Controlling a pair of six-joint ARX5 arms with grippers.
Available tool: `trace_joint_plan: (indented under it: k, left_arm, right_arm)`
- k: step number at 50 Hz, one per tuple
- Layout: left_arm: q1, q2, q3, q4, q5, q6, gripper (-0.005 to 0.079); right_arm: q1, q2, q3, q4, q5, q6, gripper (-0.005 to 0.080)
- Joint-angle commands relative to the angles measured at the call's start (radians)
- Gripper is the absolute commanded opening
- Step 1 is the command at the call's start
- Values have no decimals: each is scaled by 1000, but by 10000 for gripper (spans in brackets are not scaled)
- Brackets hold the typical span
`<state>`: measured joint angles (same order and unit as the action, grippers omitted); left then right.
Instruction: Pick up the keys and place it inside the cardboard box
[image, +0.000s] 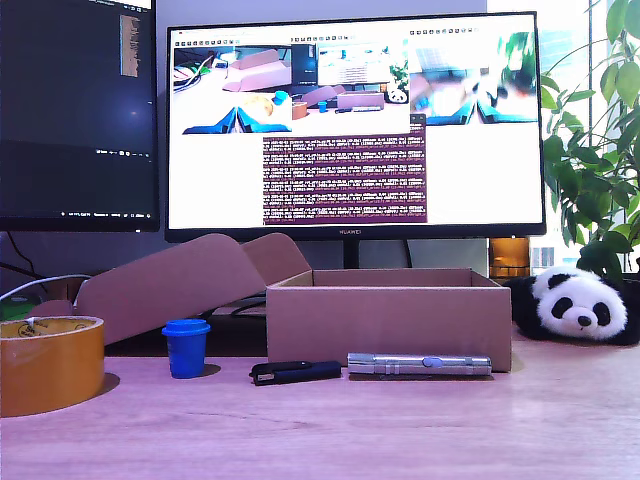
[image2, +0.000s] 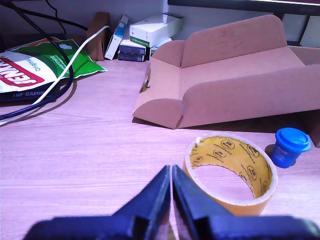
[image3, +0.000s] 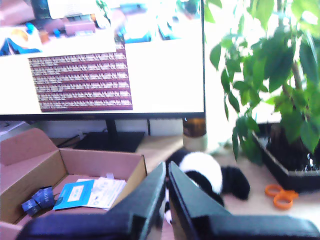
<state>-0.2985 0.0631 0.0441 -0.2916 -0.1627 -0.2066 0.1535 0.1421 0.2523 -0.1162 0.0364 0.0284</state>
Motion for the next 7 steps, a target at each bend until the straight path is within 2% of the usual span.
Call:
trace_joint_plan:
  k: [1, 7]
  left_arm:
    - [1, 8, -10, -15, -2, -3, -21]
    - [1, 8, -10, -15, -2, -3, -21]
  right_arm:
    - [9, -6, -9, 6, 3, -4, -13]
    - [11, -9, -9, 4, 3, -11, -13]
